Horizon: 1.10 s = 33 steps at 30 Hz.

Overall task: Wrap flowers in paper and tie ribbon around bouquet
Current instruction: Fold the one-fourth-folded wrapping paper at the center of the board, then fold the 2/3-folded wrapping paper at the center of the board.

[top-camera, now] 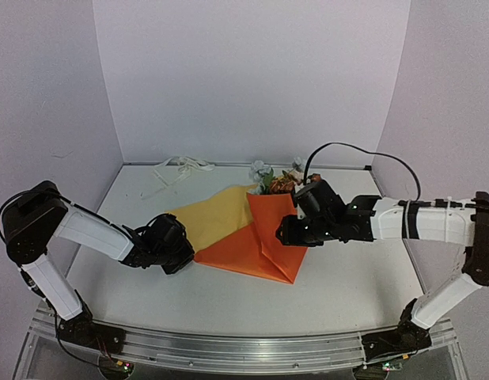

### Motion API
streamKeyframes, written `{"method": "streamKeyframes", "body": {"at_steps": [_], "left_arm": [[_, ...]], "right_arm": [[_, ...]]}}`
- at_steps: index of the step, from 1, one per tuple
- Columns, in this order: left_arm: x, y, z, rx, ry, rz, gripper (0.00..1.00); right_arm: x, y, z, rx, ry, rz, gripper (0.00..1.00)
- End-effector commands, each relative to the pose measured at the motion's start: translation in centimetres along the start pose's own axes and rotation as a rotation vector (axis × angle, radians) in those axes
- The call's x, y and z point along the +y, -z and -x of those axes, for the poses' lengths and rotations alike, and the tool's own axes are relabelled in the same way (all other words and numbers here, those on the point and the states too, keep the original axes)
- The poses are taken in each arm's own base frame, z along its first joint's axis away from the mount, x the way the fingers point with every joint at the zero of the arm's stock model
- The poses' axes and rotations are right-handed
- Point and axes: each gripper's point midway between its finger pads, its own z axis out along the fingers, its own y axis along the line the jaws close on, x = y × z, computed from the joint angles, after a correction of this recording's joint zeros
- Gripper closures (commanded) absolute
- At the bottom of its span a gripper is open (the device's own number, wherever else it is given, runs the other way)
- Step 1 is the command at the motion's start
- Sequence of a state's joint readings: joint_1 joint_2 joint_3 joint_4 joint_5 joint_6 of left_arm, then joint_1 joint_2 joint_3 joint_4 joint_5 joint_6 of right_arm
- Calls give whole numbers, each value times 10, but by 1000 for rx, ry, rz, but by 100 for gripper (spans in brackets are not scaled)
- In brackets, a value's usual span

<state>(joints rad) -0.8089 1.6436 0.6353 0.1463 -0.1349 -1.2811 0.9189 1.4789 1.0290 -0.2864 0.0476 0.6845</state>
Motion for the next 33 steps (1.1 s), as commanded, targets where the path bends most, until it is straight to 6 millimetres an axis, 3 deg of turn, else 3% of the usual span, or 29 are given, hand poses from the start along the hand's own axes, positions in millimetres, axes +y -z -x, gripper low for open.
{"method": "streamKeyframes", "body": {"at_steps": [1,8,15,21,27,31,33], "left_arm": [[-13,4,9,-40,-19,-27,100],[-28,14,16,-75,-83,-67,100],[-61,32,19,-106,-185,-179,100],[-77,40,17,-108,-229,-241,100],[-64,42,16,-100,-175,-214,97],[-39,40,12,-91,-102,-166,84],[-37,37,11,-87,-102,-171,79]], "right_arm": [[-25,-35,-16,73,32,-136,58],[-2,-81,-19,135,52,-104,62],[7,-97,-43,182,70,-113,60],[4,-107,-60,216,94,-155,62],[2,-112,-70,227,139,-215,62],[-2,-114,-74,240,147,-246,62],[-3,-114,-75,244,148,-248,62]]}}
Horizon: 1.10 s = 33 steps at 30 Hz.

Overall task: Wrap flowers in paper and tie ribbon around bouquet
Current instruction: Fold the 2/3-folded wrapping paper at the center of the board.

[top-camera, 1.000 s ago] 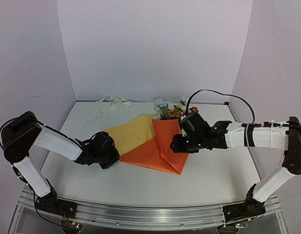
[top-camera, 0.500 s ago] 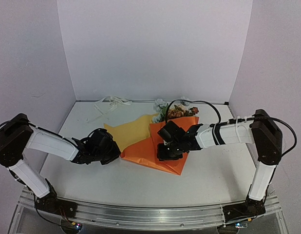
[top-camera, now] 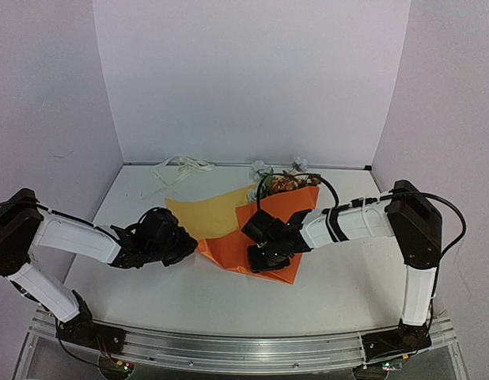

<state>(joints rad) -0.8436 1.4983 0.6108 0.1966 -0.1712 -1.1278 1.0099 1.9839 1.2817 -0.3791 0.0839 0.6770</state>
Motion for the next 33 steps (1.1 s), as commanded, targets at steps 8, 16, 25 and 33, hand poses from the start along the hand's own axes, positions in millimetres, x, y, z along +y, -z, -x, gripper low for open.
{"method": "streamKeyframes", "body": {"at_steps": [8,16,25,33], "left_arm": [[19,0,-3,-29,96,3,44],[32,-6,-15,8,164,64,38],[41,-15,-9,-30,212,118,50],[45,-26,-8,-37,245,122,69]], "right_arm": [[-1,-1,3,-8,1,-44,64],[0,-4,2,-1,4,-44,65],[1,-4,3,-3,5,-42,66],[2,-3,4,-7,11,-38,67]]}}
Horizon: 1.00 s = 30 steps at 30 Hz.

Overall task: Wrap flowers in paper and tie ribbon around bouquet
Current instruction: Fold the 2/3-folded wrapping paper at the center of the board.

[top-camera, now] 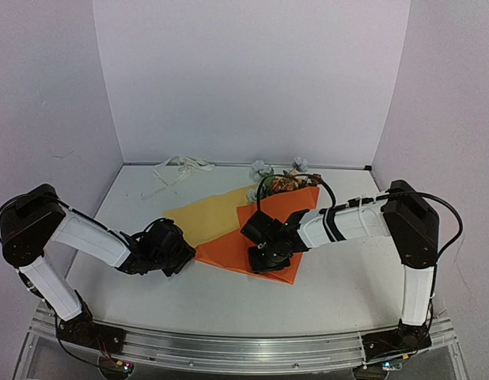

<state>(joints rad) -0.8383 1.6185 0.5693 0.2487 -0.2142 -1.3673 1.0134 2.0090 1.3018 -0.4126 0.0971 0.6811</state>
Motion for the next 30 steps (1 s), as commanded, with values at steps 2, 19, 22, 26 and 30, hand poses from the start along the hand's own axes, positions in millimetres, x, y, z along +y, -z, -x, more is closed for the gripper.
{"method": "streamKeyframes", "body": {"at_steps": [2,19,22,26,30], "left_arm": [[-2,-5,6,-26,23,1,79],[-93,38,23,-138,-303,-260,100],[-105,44,17,-131,-337,-300,100],[-115,50,13,-121,-365,-339,100],[-127,51,4,-92,-421,-374,100]], "right_arm": [[6,3,9,-27,4,-4,67],[6,-2,8,-18,10,-10,62],[7,-3,7,-14,13,-7,57],[12,-4,8,-16,18,-2,49],[14,-4,9,-22,13,-3,41]]}}
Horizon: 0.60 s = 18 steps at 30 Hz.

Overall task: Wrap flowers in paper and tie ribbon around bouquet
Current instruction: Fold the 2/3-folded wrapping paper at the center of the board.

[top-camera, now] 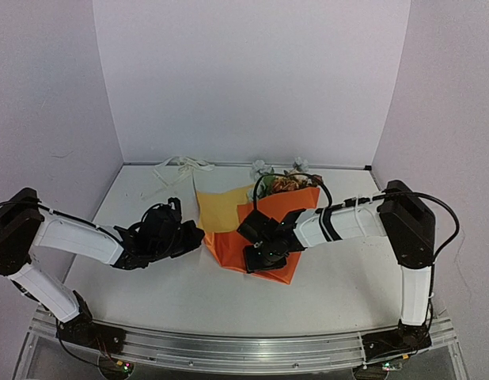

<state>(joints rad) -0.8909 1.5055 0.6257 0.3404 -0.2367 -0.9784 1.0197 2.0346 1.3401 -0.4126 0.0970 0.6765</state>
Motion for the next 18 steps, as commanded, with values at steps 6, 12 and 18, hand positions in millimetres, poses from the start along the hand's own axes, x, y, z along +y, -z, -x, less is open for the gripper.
{"method": "streamKeyframes", "body": {"at_steps": [6,12,18], "left_arm": [[-38,8,10,-11,-66,-124,100],[-34,12,9,-7,-56,-118,100],[-31,16,10,-8,-22,-109,100]], "right_arm": [[7,4,11,-37,-17,-10,23],[12,-3,14,-45,-33,-18,15],[15,-17,4,-29,-19,-66,11]]}}
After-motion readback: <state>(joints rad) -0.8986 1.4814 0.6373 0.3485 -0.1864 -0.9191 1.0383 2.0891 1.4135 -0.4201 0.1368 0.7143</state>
